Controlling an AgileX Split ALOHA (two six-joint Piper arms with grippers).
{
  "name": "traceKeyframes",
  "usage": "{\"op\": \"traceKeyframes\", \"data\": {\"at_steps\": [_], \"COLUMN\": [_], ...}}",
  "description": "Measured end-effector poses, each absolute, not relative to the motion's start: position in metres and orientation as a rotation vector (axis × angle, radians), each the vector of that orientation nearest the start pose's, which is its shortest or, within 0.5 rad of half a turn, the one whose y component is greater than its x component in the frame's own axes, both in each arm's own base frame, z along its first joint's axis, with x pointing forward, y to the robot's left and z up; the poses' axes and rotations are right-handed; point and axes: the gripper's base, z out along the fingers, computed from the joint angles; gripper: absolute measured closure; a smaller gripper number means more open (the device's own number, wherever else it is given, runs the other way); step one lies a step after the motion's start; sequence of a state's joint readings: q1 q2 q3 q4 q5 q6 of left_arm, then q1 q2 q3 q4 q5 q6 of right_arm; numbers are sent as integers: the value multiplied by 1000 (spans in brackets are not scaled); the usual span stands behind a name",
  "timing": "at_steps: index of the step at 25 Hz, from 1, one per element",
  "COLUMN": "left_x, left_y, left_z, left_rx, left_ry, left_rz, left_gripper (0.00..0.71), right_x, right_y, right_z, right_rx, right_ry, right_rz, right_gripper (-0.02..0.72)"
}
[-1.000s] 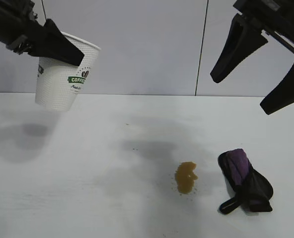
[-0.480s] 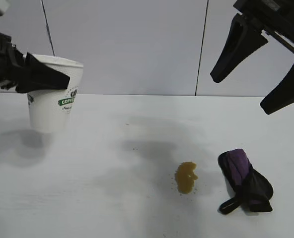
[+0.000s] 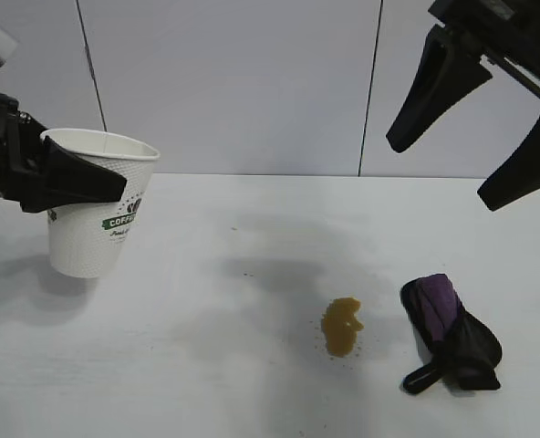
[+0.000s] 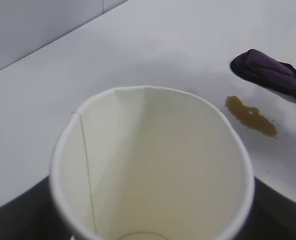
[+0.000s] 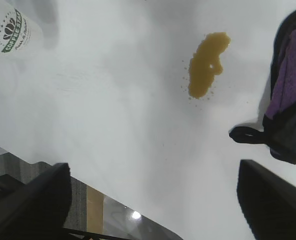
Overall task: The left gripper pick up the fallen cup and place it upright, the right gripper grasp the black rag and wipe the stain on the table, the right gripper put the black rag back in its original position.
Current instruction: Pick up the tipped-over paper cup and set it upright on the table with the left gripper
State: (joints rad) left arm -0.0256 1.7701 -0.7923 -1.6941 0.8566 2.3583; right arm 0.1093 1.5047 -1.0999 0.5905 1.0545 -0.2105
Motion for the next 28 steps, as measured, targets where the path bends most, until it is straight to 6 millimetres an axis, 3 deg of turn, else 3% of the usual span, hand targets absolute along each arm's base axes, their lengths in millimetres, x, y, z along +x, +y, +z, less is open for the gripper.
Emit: {"op": "traceKeyframes", "data": {"at_steps": [17, 28], "left_x": [309, 310], "left_y": [-85, -85], "left_z": [119, 116], "left_rx": [1108, 1127], "left_ry": [1786, 1779], "left_rz": [-825, -813], "left_gripper": [204, 204], "right_x": [280, 280], "right_y": [75, 75], "right_z": [273, 273], "right_rx": [-104, -104], "right_ry": [2821, 2821], "right_rz": [768, 768], "right_gripper": [80, 80]}}
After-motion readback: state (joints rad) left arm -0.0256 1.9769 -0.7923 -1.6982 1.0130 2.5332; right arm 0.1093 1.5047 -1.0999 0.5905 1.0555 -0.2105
